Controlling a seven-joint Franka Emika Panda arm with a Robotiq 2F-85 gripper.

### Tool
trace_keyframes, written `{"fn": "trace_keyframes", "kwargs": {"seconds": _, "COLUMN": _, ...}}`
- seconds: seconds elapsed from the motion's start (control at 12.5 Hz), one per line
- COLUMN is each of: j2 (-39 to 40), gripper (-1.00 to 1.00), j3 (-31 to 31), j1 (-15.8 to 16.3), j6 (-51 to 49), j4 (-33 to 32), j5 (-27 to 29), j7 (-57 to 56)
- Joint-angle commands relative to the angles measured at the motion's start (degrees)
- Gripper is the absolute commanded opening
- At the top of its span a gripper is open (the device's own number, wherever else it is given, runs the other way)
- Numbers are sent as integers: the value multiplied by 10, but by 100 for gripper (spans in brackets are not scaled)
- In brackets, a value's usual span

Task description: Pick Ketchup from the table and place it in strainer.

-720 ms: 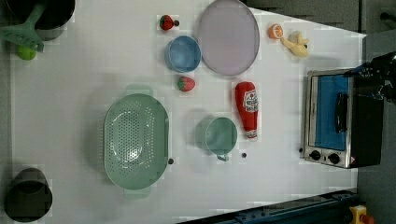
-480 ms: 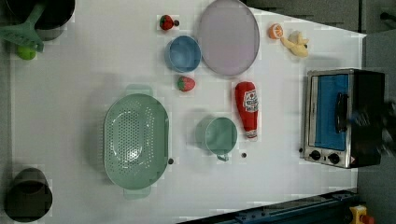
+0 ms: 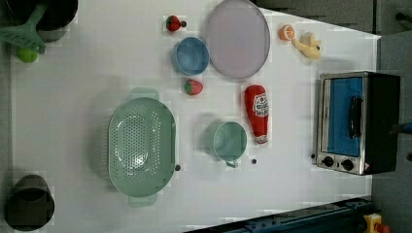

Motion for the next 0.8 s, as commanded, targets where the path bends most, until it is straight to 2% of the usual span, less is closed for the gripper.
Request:
{"fn": "trace_keyframes", "kwargs": {"seconds": 0.08, "j2": 86, "gripper": 100, "j3": 6, "j1": -6, "j6": 40, "j4": -49, "j5": 4, "j7": -58}}
{"fn": "trace_keyframes", "kwargs": {"seconds": 0.4, "j2": 141, "gripper": 100, "j3": 6, "j1": -6, "j6": 142, "j4": -87, "j5": 4, "j7": -271}}
{"fn": "trace_keyframes", "kwargs": {"seconds": 0.8, "j2": 186, "gripper": 100, "j3": 7, "j1": -6, "j6": 323, "j4": -170, "j5": 3, "j7": -500}}
